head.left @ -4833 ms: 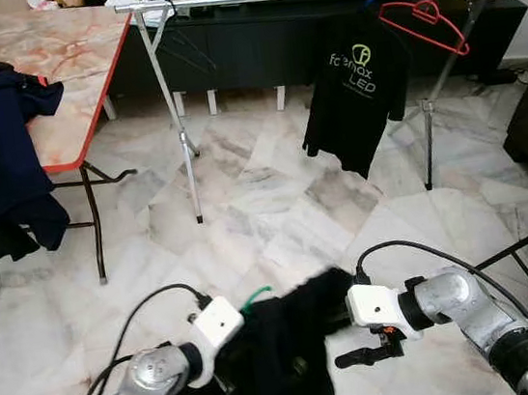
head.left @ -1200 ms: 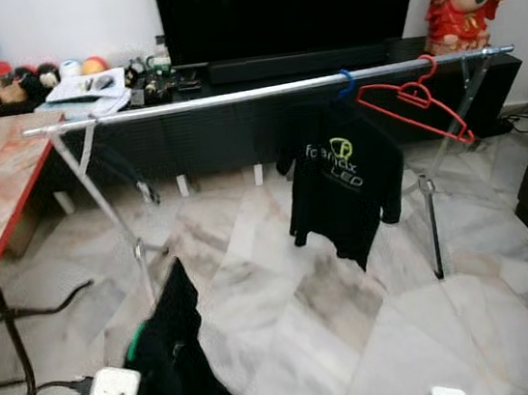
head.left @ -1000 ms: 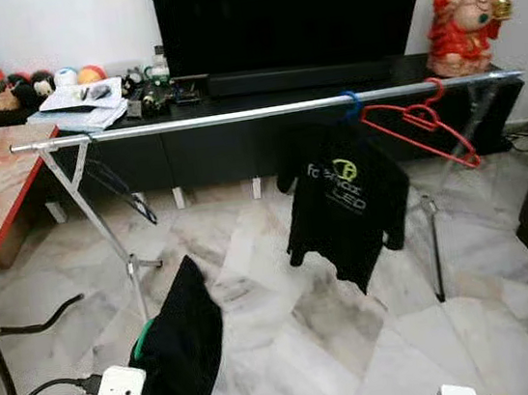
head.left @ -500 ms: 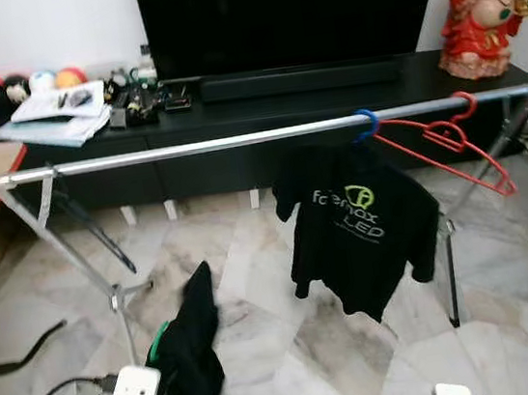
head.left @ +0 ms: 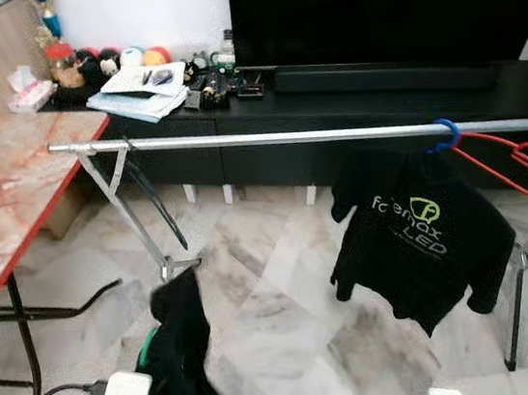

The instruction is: Hang hanger

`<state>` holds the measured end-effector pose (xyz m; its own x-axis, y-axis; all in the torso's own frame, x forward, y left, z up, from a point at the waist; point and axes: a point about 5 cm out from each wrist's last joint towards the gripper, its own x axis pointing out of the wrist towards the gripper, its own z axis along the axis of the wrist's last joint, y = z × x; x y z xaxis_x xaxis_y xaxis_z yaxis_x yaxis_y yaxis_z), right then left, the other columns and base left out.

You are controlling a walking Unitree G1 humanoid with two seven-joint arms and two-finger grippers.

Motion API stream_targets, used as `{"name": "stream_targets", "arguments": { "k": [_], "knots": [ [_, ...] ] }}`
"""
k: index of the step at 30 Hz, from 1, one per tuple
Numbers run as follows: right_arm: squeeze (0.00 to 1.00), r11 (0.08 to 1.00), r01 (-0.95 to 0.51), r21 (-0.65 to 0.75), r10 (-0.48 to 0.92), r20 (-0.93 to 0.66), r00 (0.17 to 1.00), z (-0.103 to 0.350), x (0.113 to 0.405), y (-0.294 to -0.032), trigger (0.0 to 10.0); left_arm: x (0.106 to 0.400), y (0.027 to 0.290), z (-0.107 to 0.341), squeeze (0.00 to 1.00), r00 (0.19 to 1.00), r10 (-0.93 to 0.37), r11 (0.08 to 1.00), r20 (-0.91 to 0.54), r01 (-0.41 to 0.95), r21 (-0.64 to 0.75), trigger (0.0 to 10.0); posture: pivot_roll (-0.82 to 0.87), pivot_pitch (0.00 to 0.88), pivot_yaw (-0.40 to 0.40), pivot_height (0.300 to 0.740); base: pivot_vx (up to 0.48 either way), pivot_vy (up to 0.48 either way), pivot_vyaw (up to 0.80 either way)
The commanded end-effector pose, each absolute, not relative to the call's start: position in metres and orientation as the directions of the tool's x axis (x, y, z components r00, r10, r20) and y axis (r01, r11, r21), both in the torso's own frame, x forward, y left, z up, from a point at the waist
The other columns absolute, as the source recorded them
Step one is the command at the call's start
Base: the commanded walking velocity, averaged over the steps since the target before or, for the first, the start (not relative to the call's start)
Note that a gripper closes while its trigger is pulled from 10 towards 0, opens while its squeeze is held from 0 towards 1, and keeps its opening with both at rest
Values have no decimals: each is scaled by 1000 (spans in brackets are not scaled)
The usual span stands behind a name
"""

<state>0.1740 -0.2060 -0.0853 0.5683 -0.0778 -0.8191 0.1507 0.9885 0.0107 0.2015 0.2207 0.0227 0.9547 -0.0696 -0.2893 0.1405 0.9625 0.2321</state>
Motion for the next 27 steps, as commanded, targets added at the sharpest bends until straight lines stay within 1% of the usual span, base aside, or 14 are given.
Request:
{"name": "stream_targets", "arguments": {
  "k": [1,12,21,24,27],
  "knots": [
    [0,988,149,24,-64,-826,560,-87,172,-202,10000,201,223,26,0,959,-64,963,-277,132,235,10000,59,77,-28,740,0,-446,0],
    [0,991,135,23,-57,-830,555,-87,172,-204,10000,202,224,25,0,955,-62,961,-289,136,243,10000,60,78,-29,740,0,-435,0],
    [0,992,123,29,-45,-829,558,-86,175,-200,10000,204,226,25,0,961,-37,970,-274,100,219,10000,61,77,-29,740,0,0,0],
    [0,993,115,30,-40,-826,563,-86,177,-199,10000,206,230,26,0,961,-2,970,-278,69,233,10000,61,64,-33,740,0,0,0],
    [0,993,115,29,-41,-826,562,-86,176,-200,10000,206,231,27,0,964,5,974,-267,55,218,10000,60,62,-34,740,0,0,0]
  ]
}}
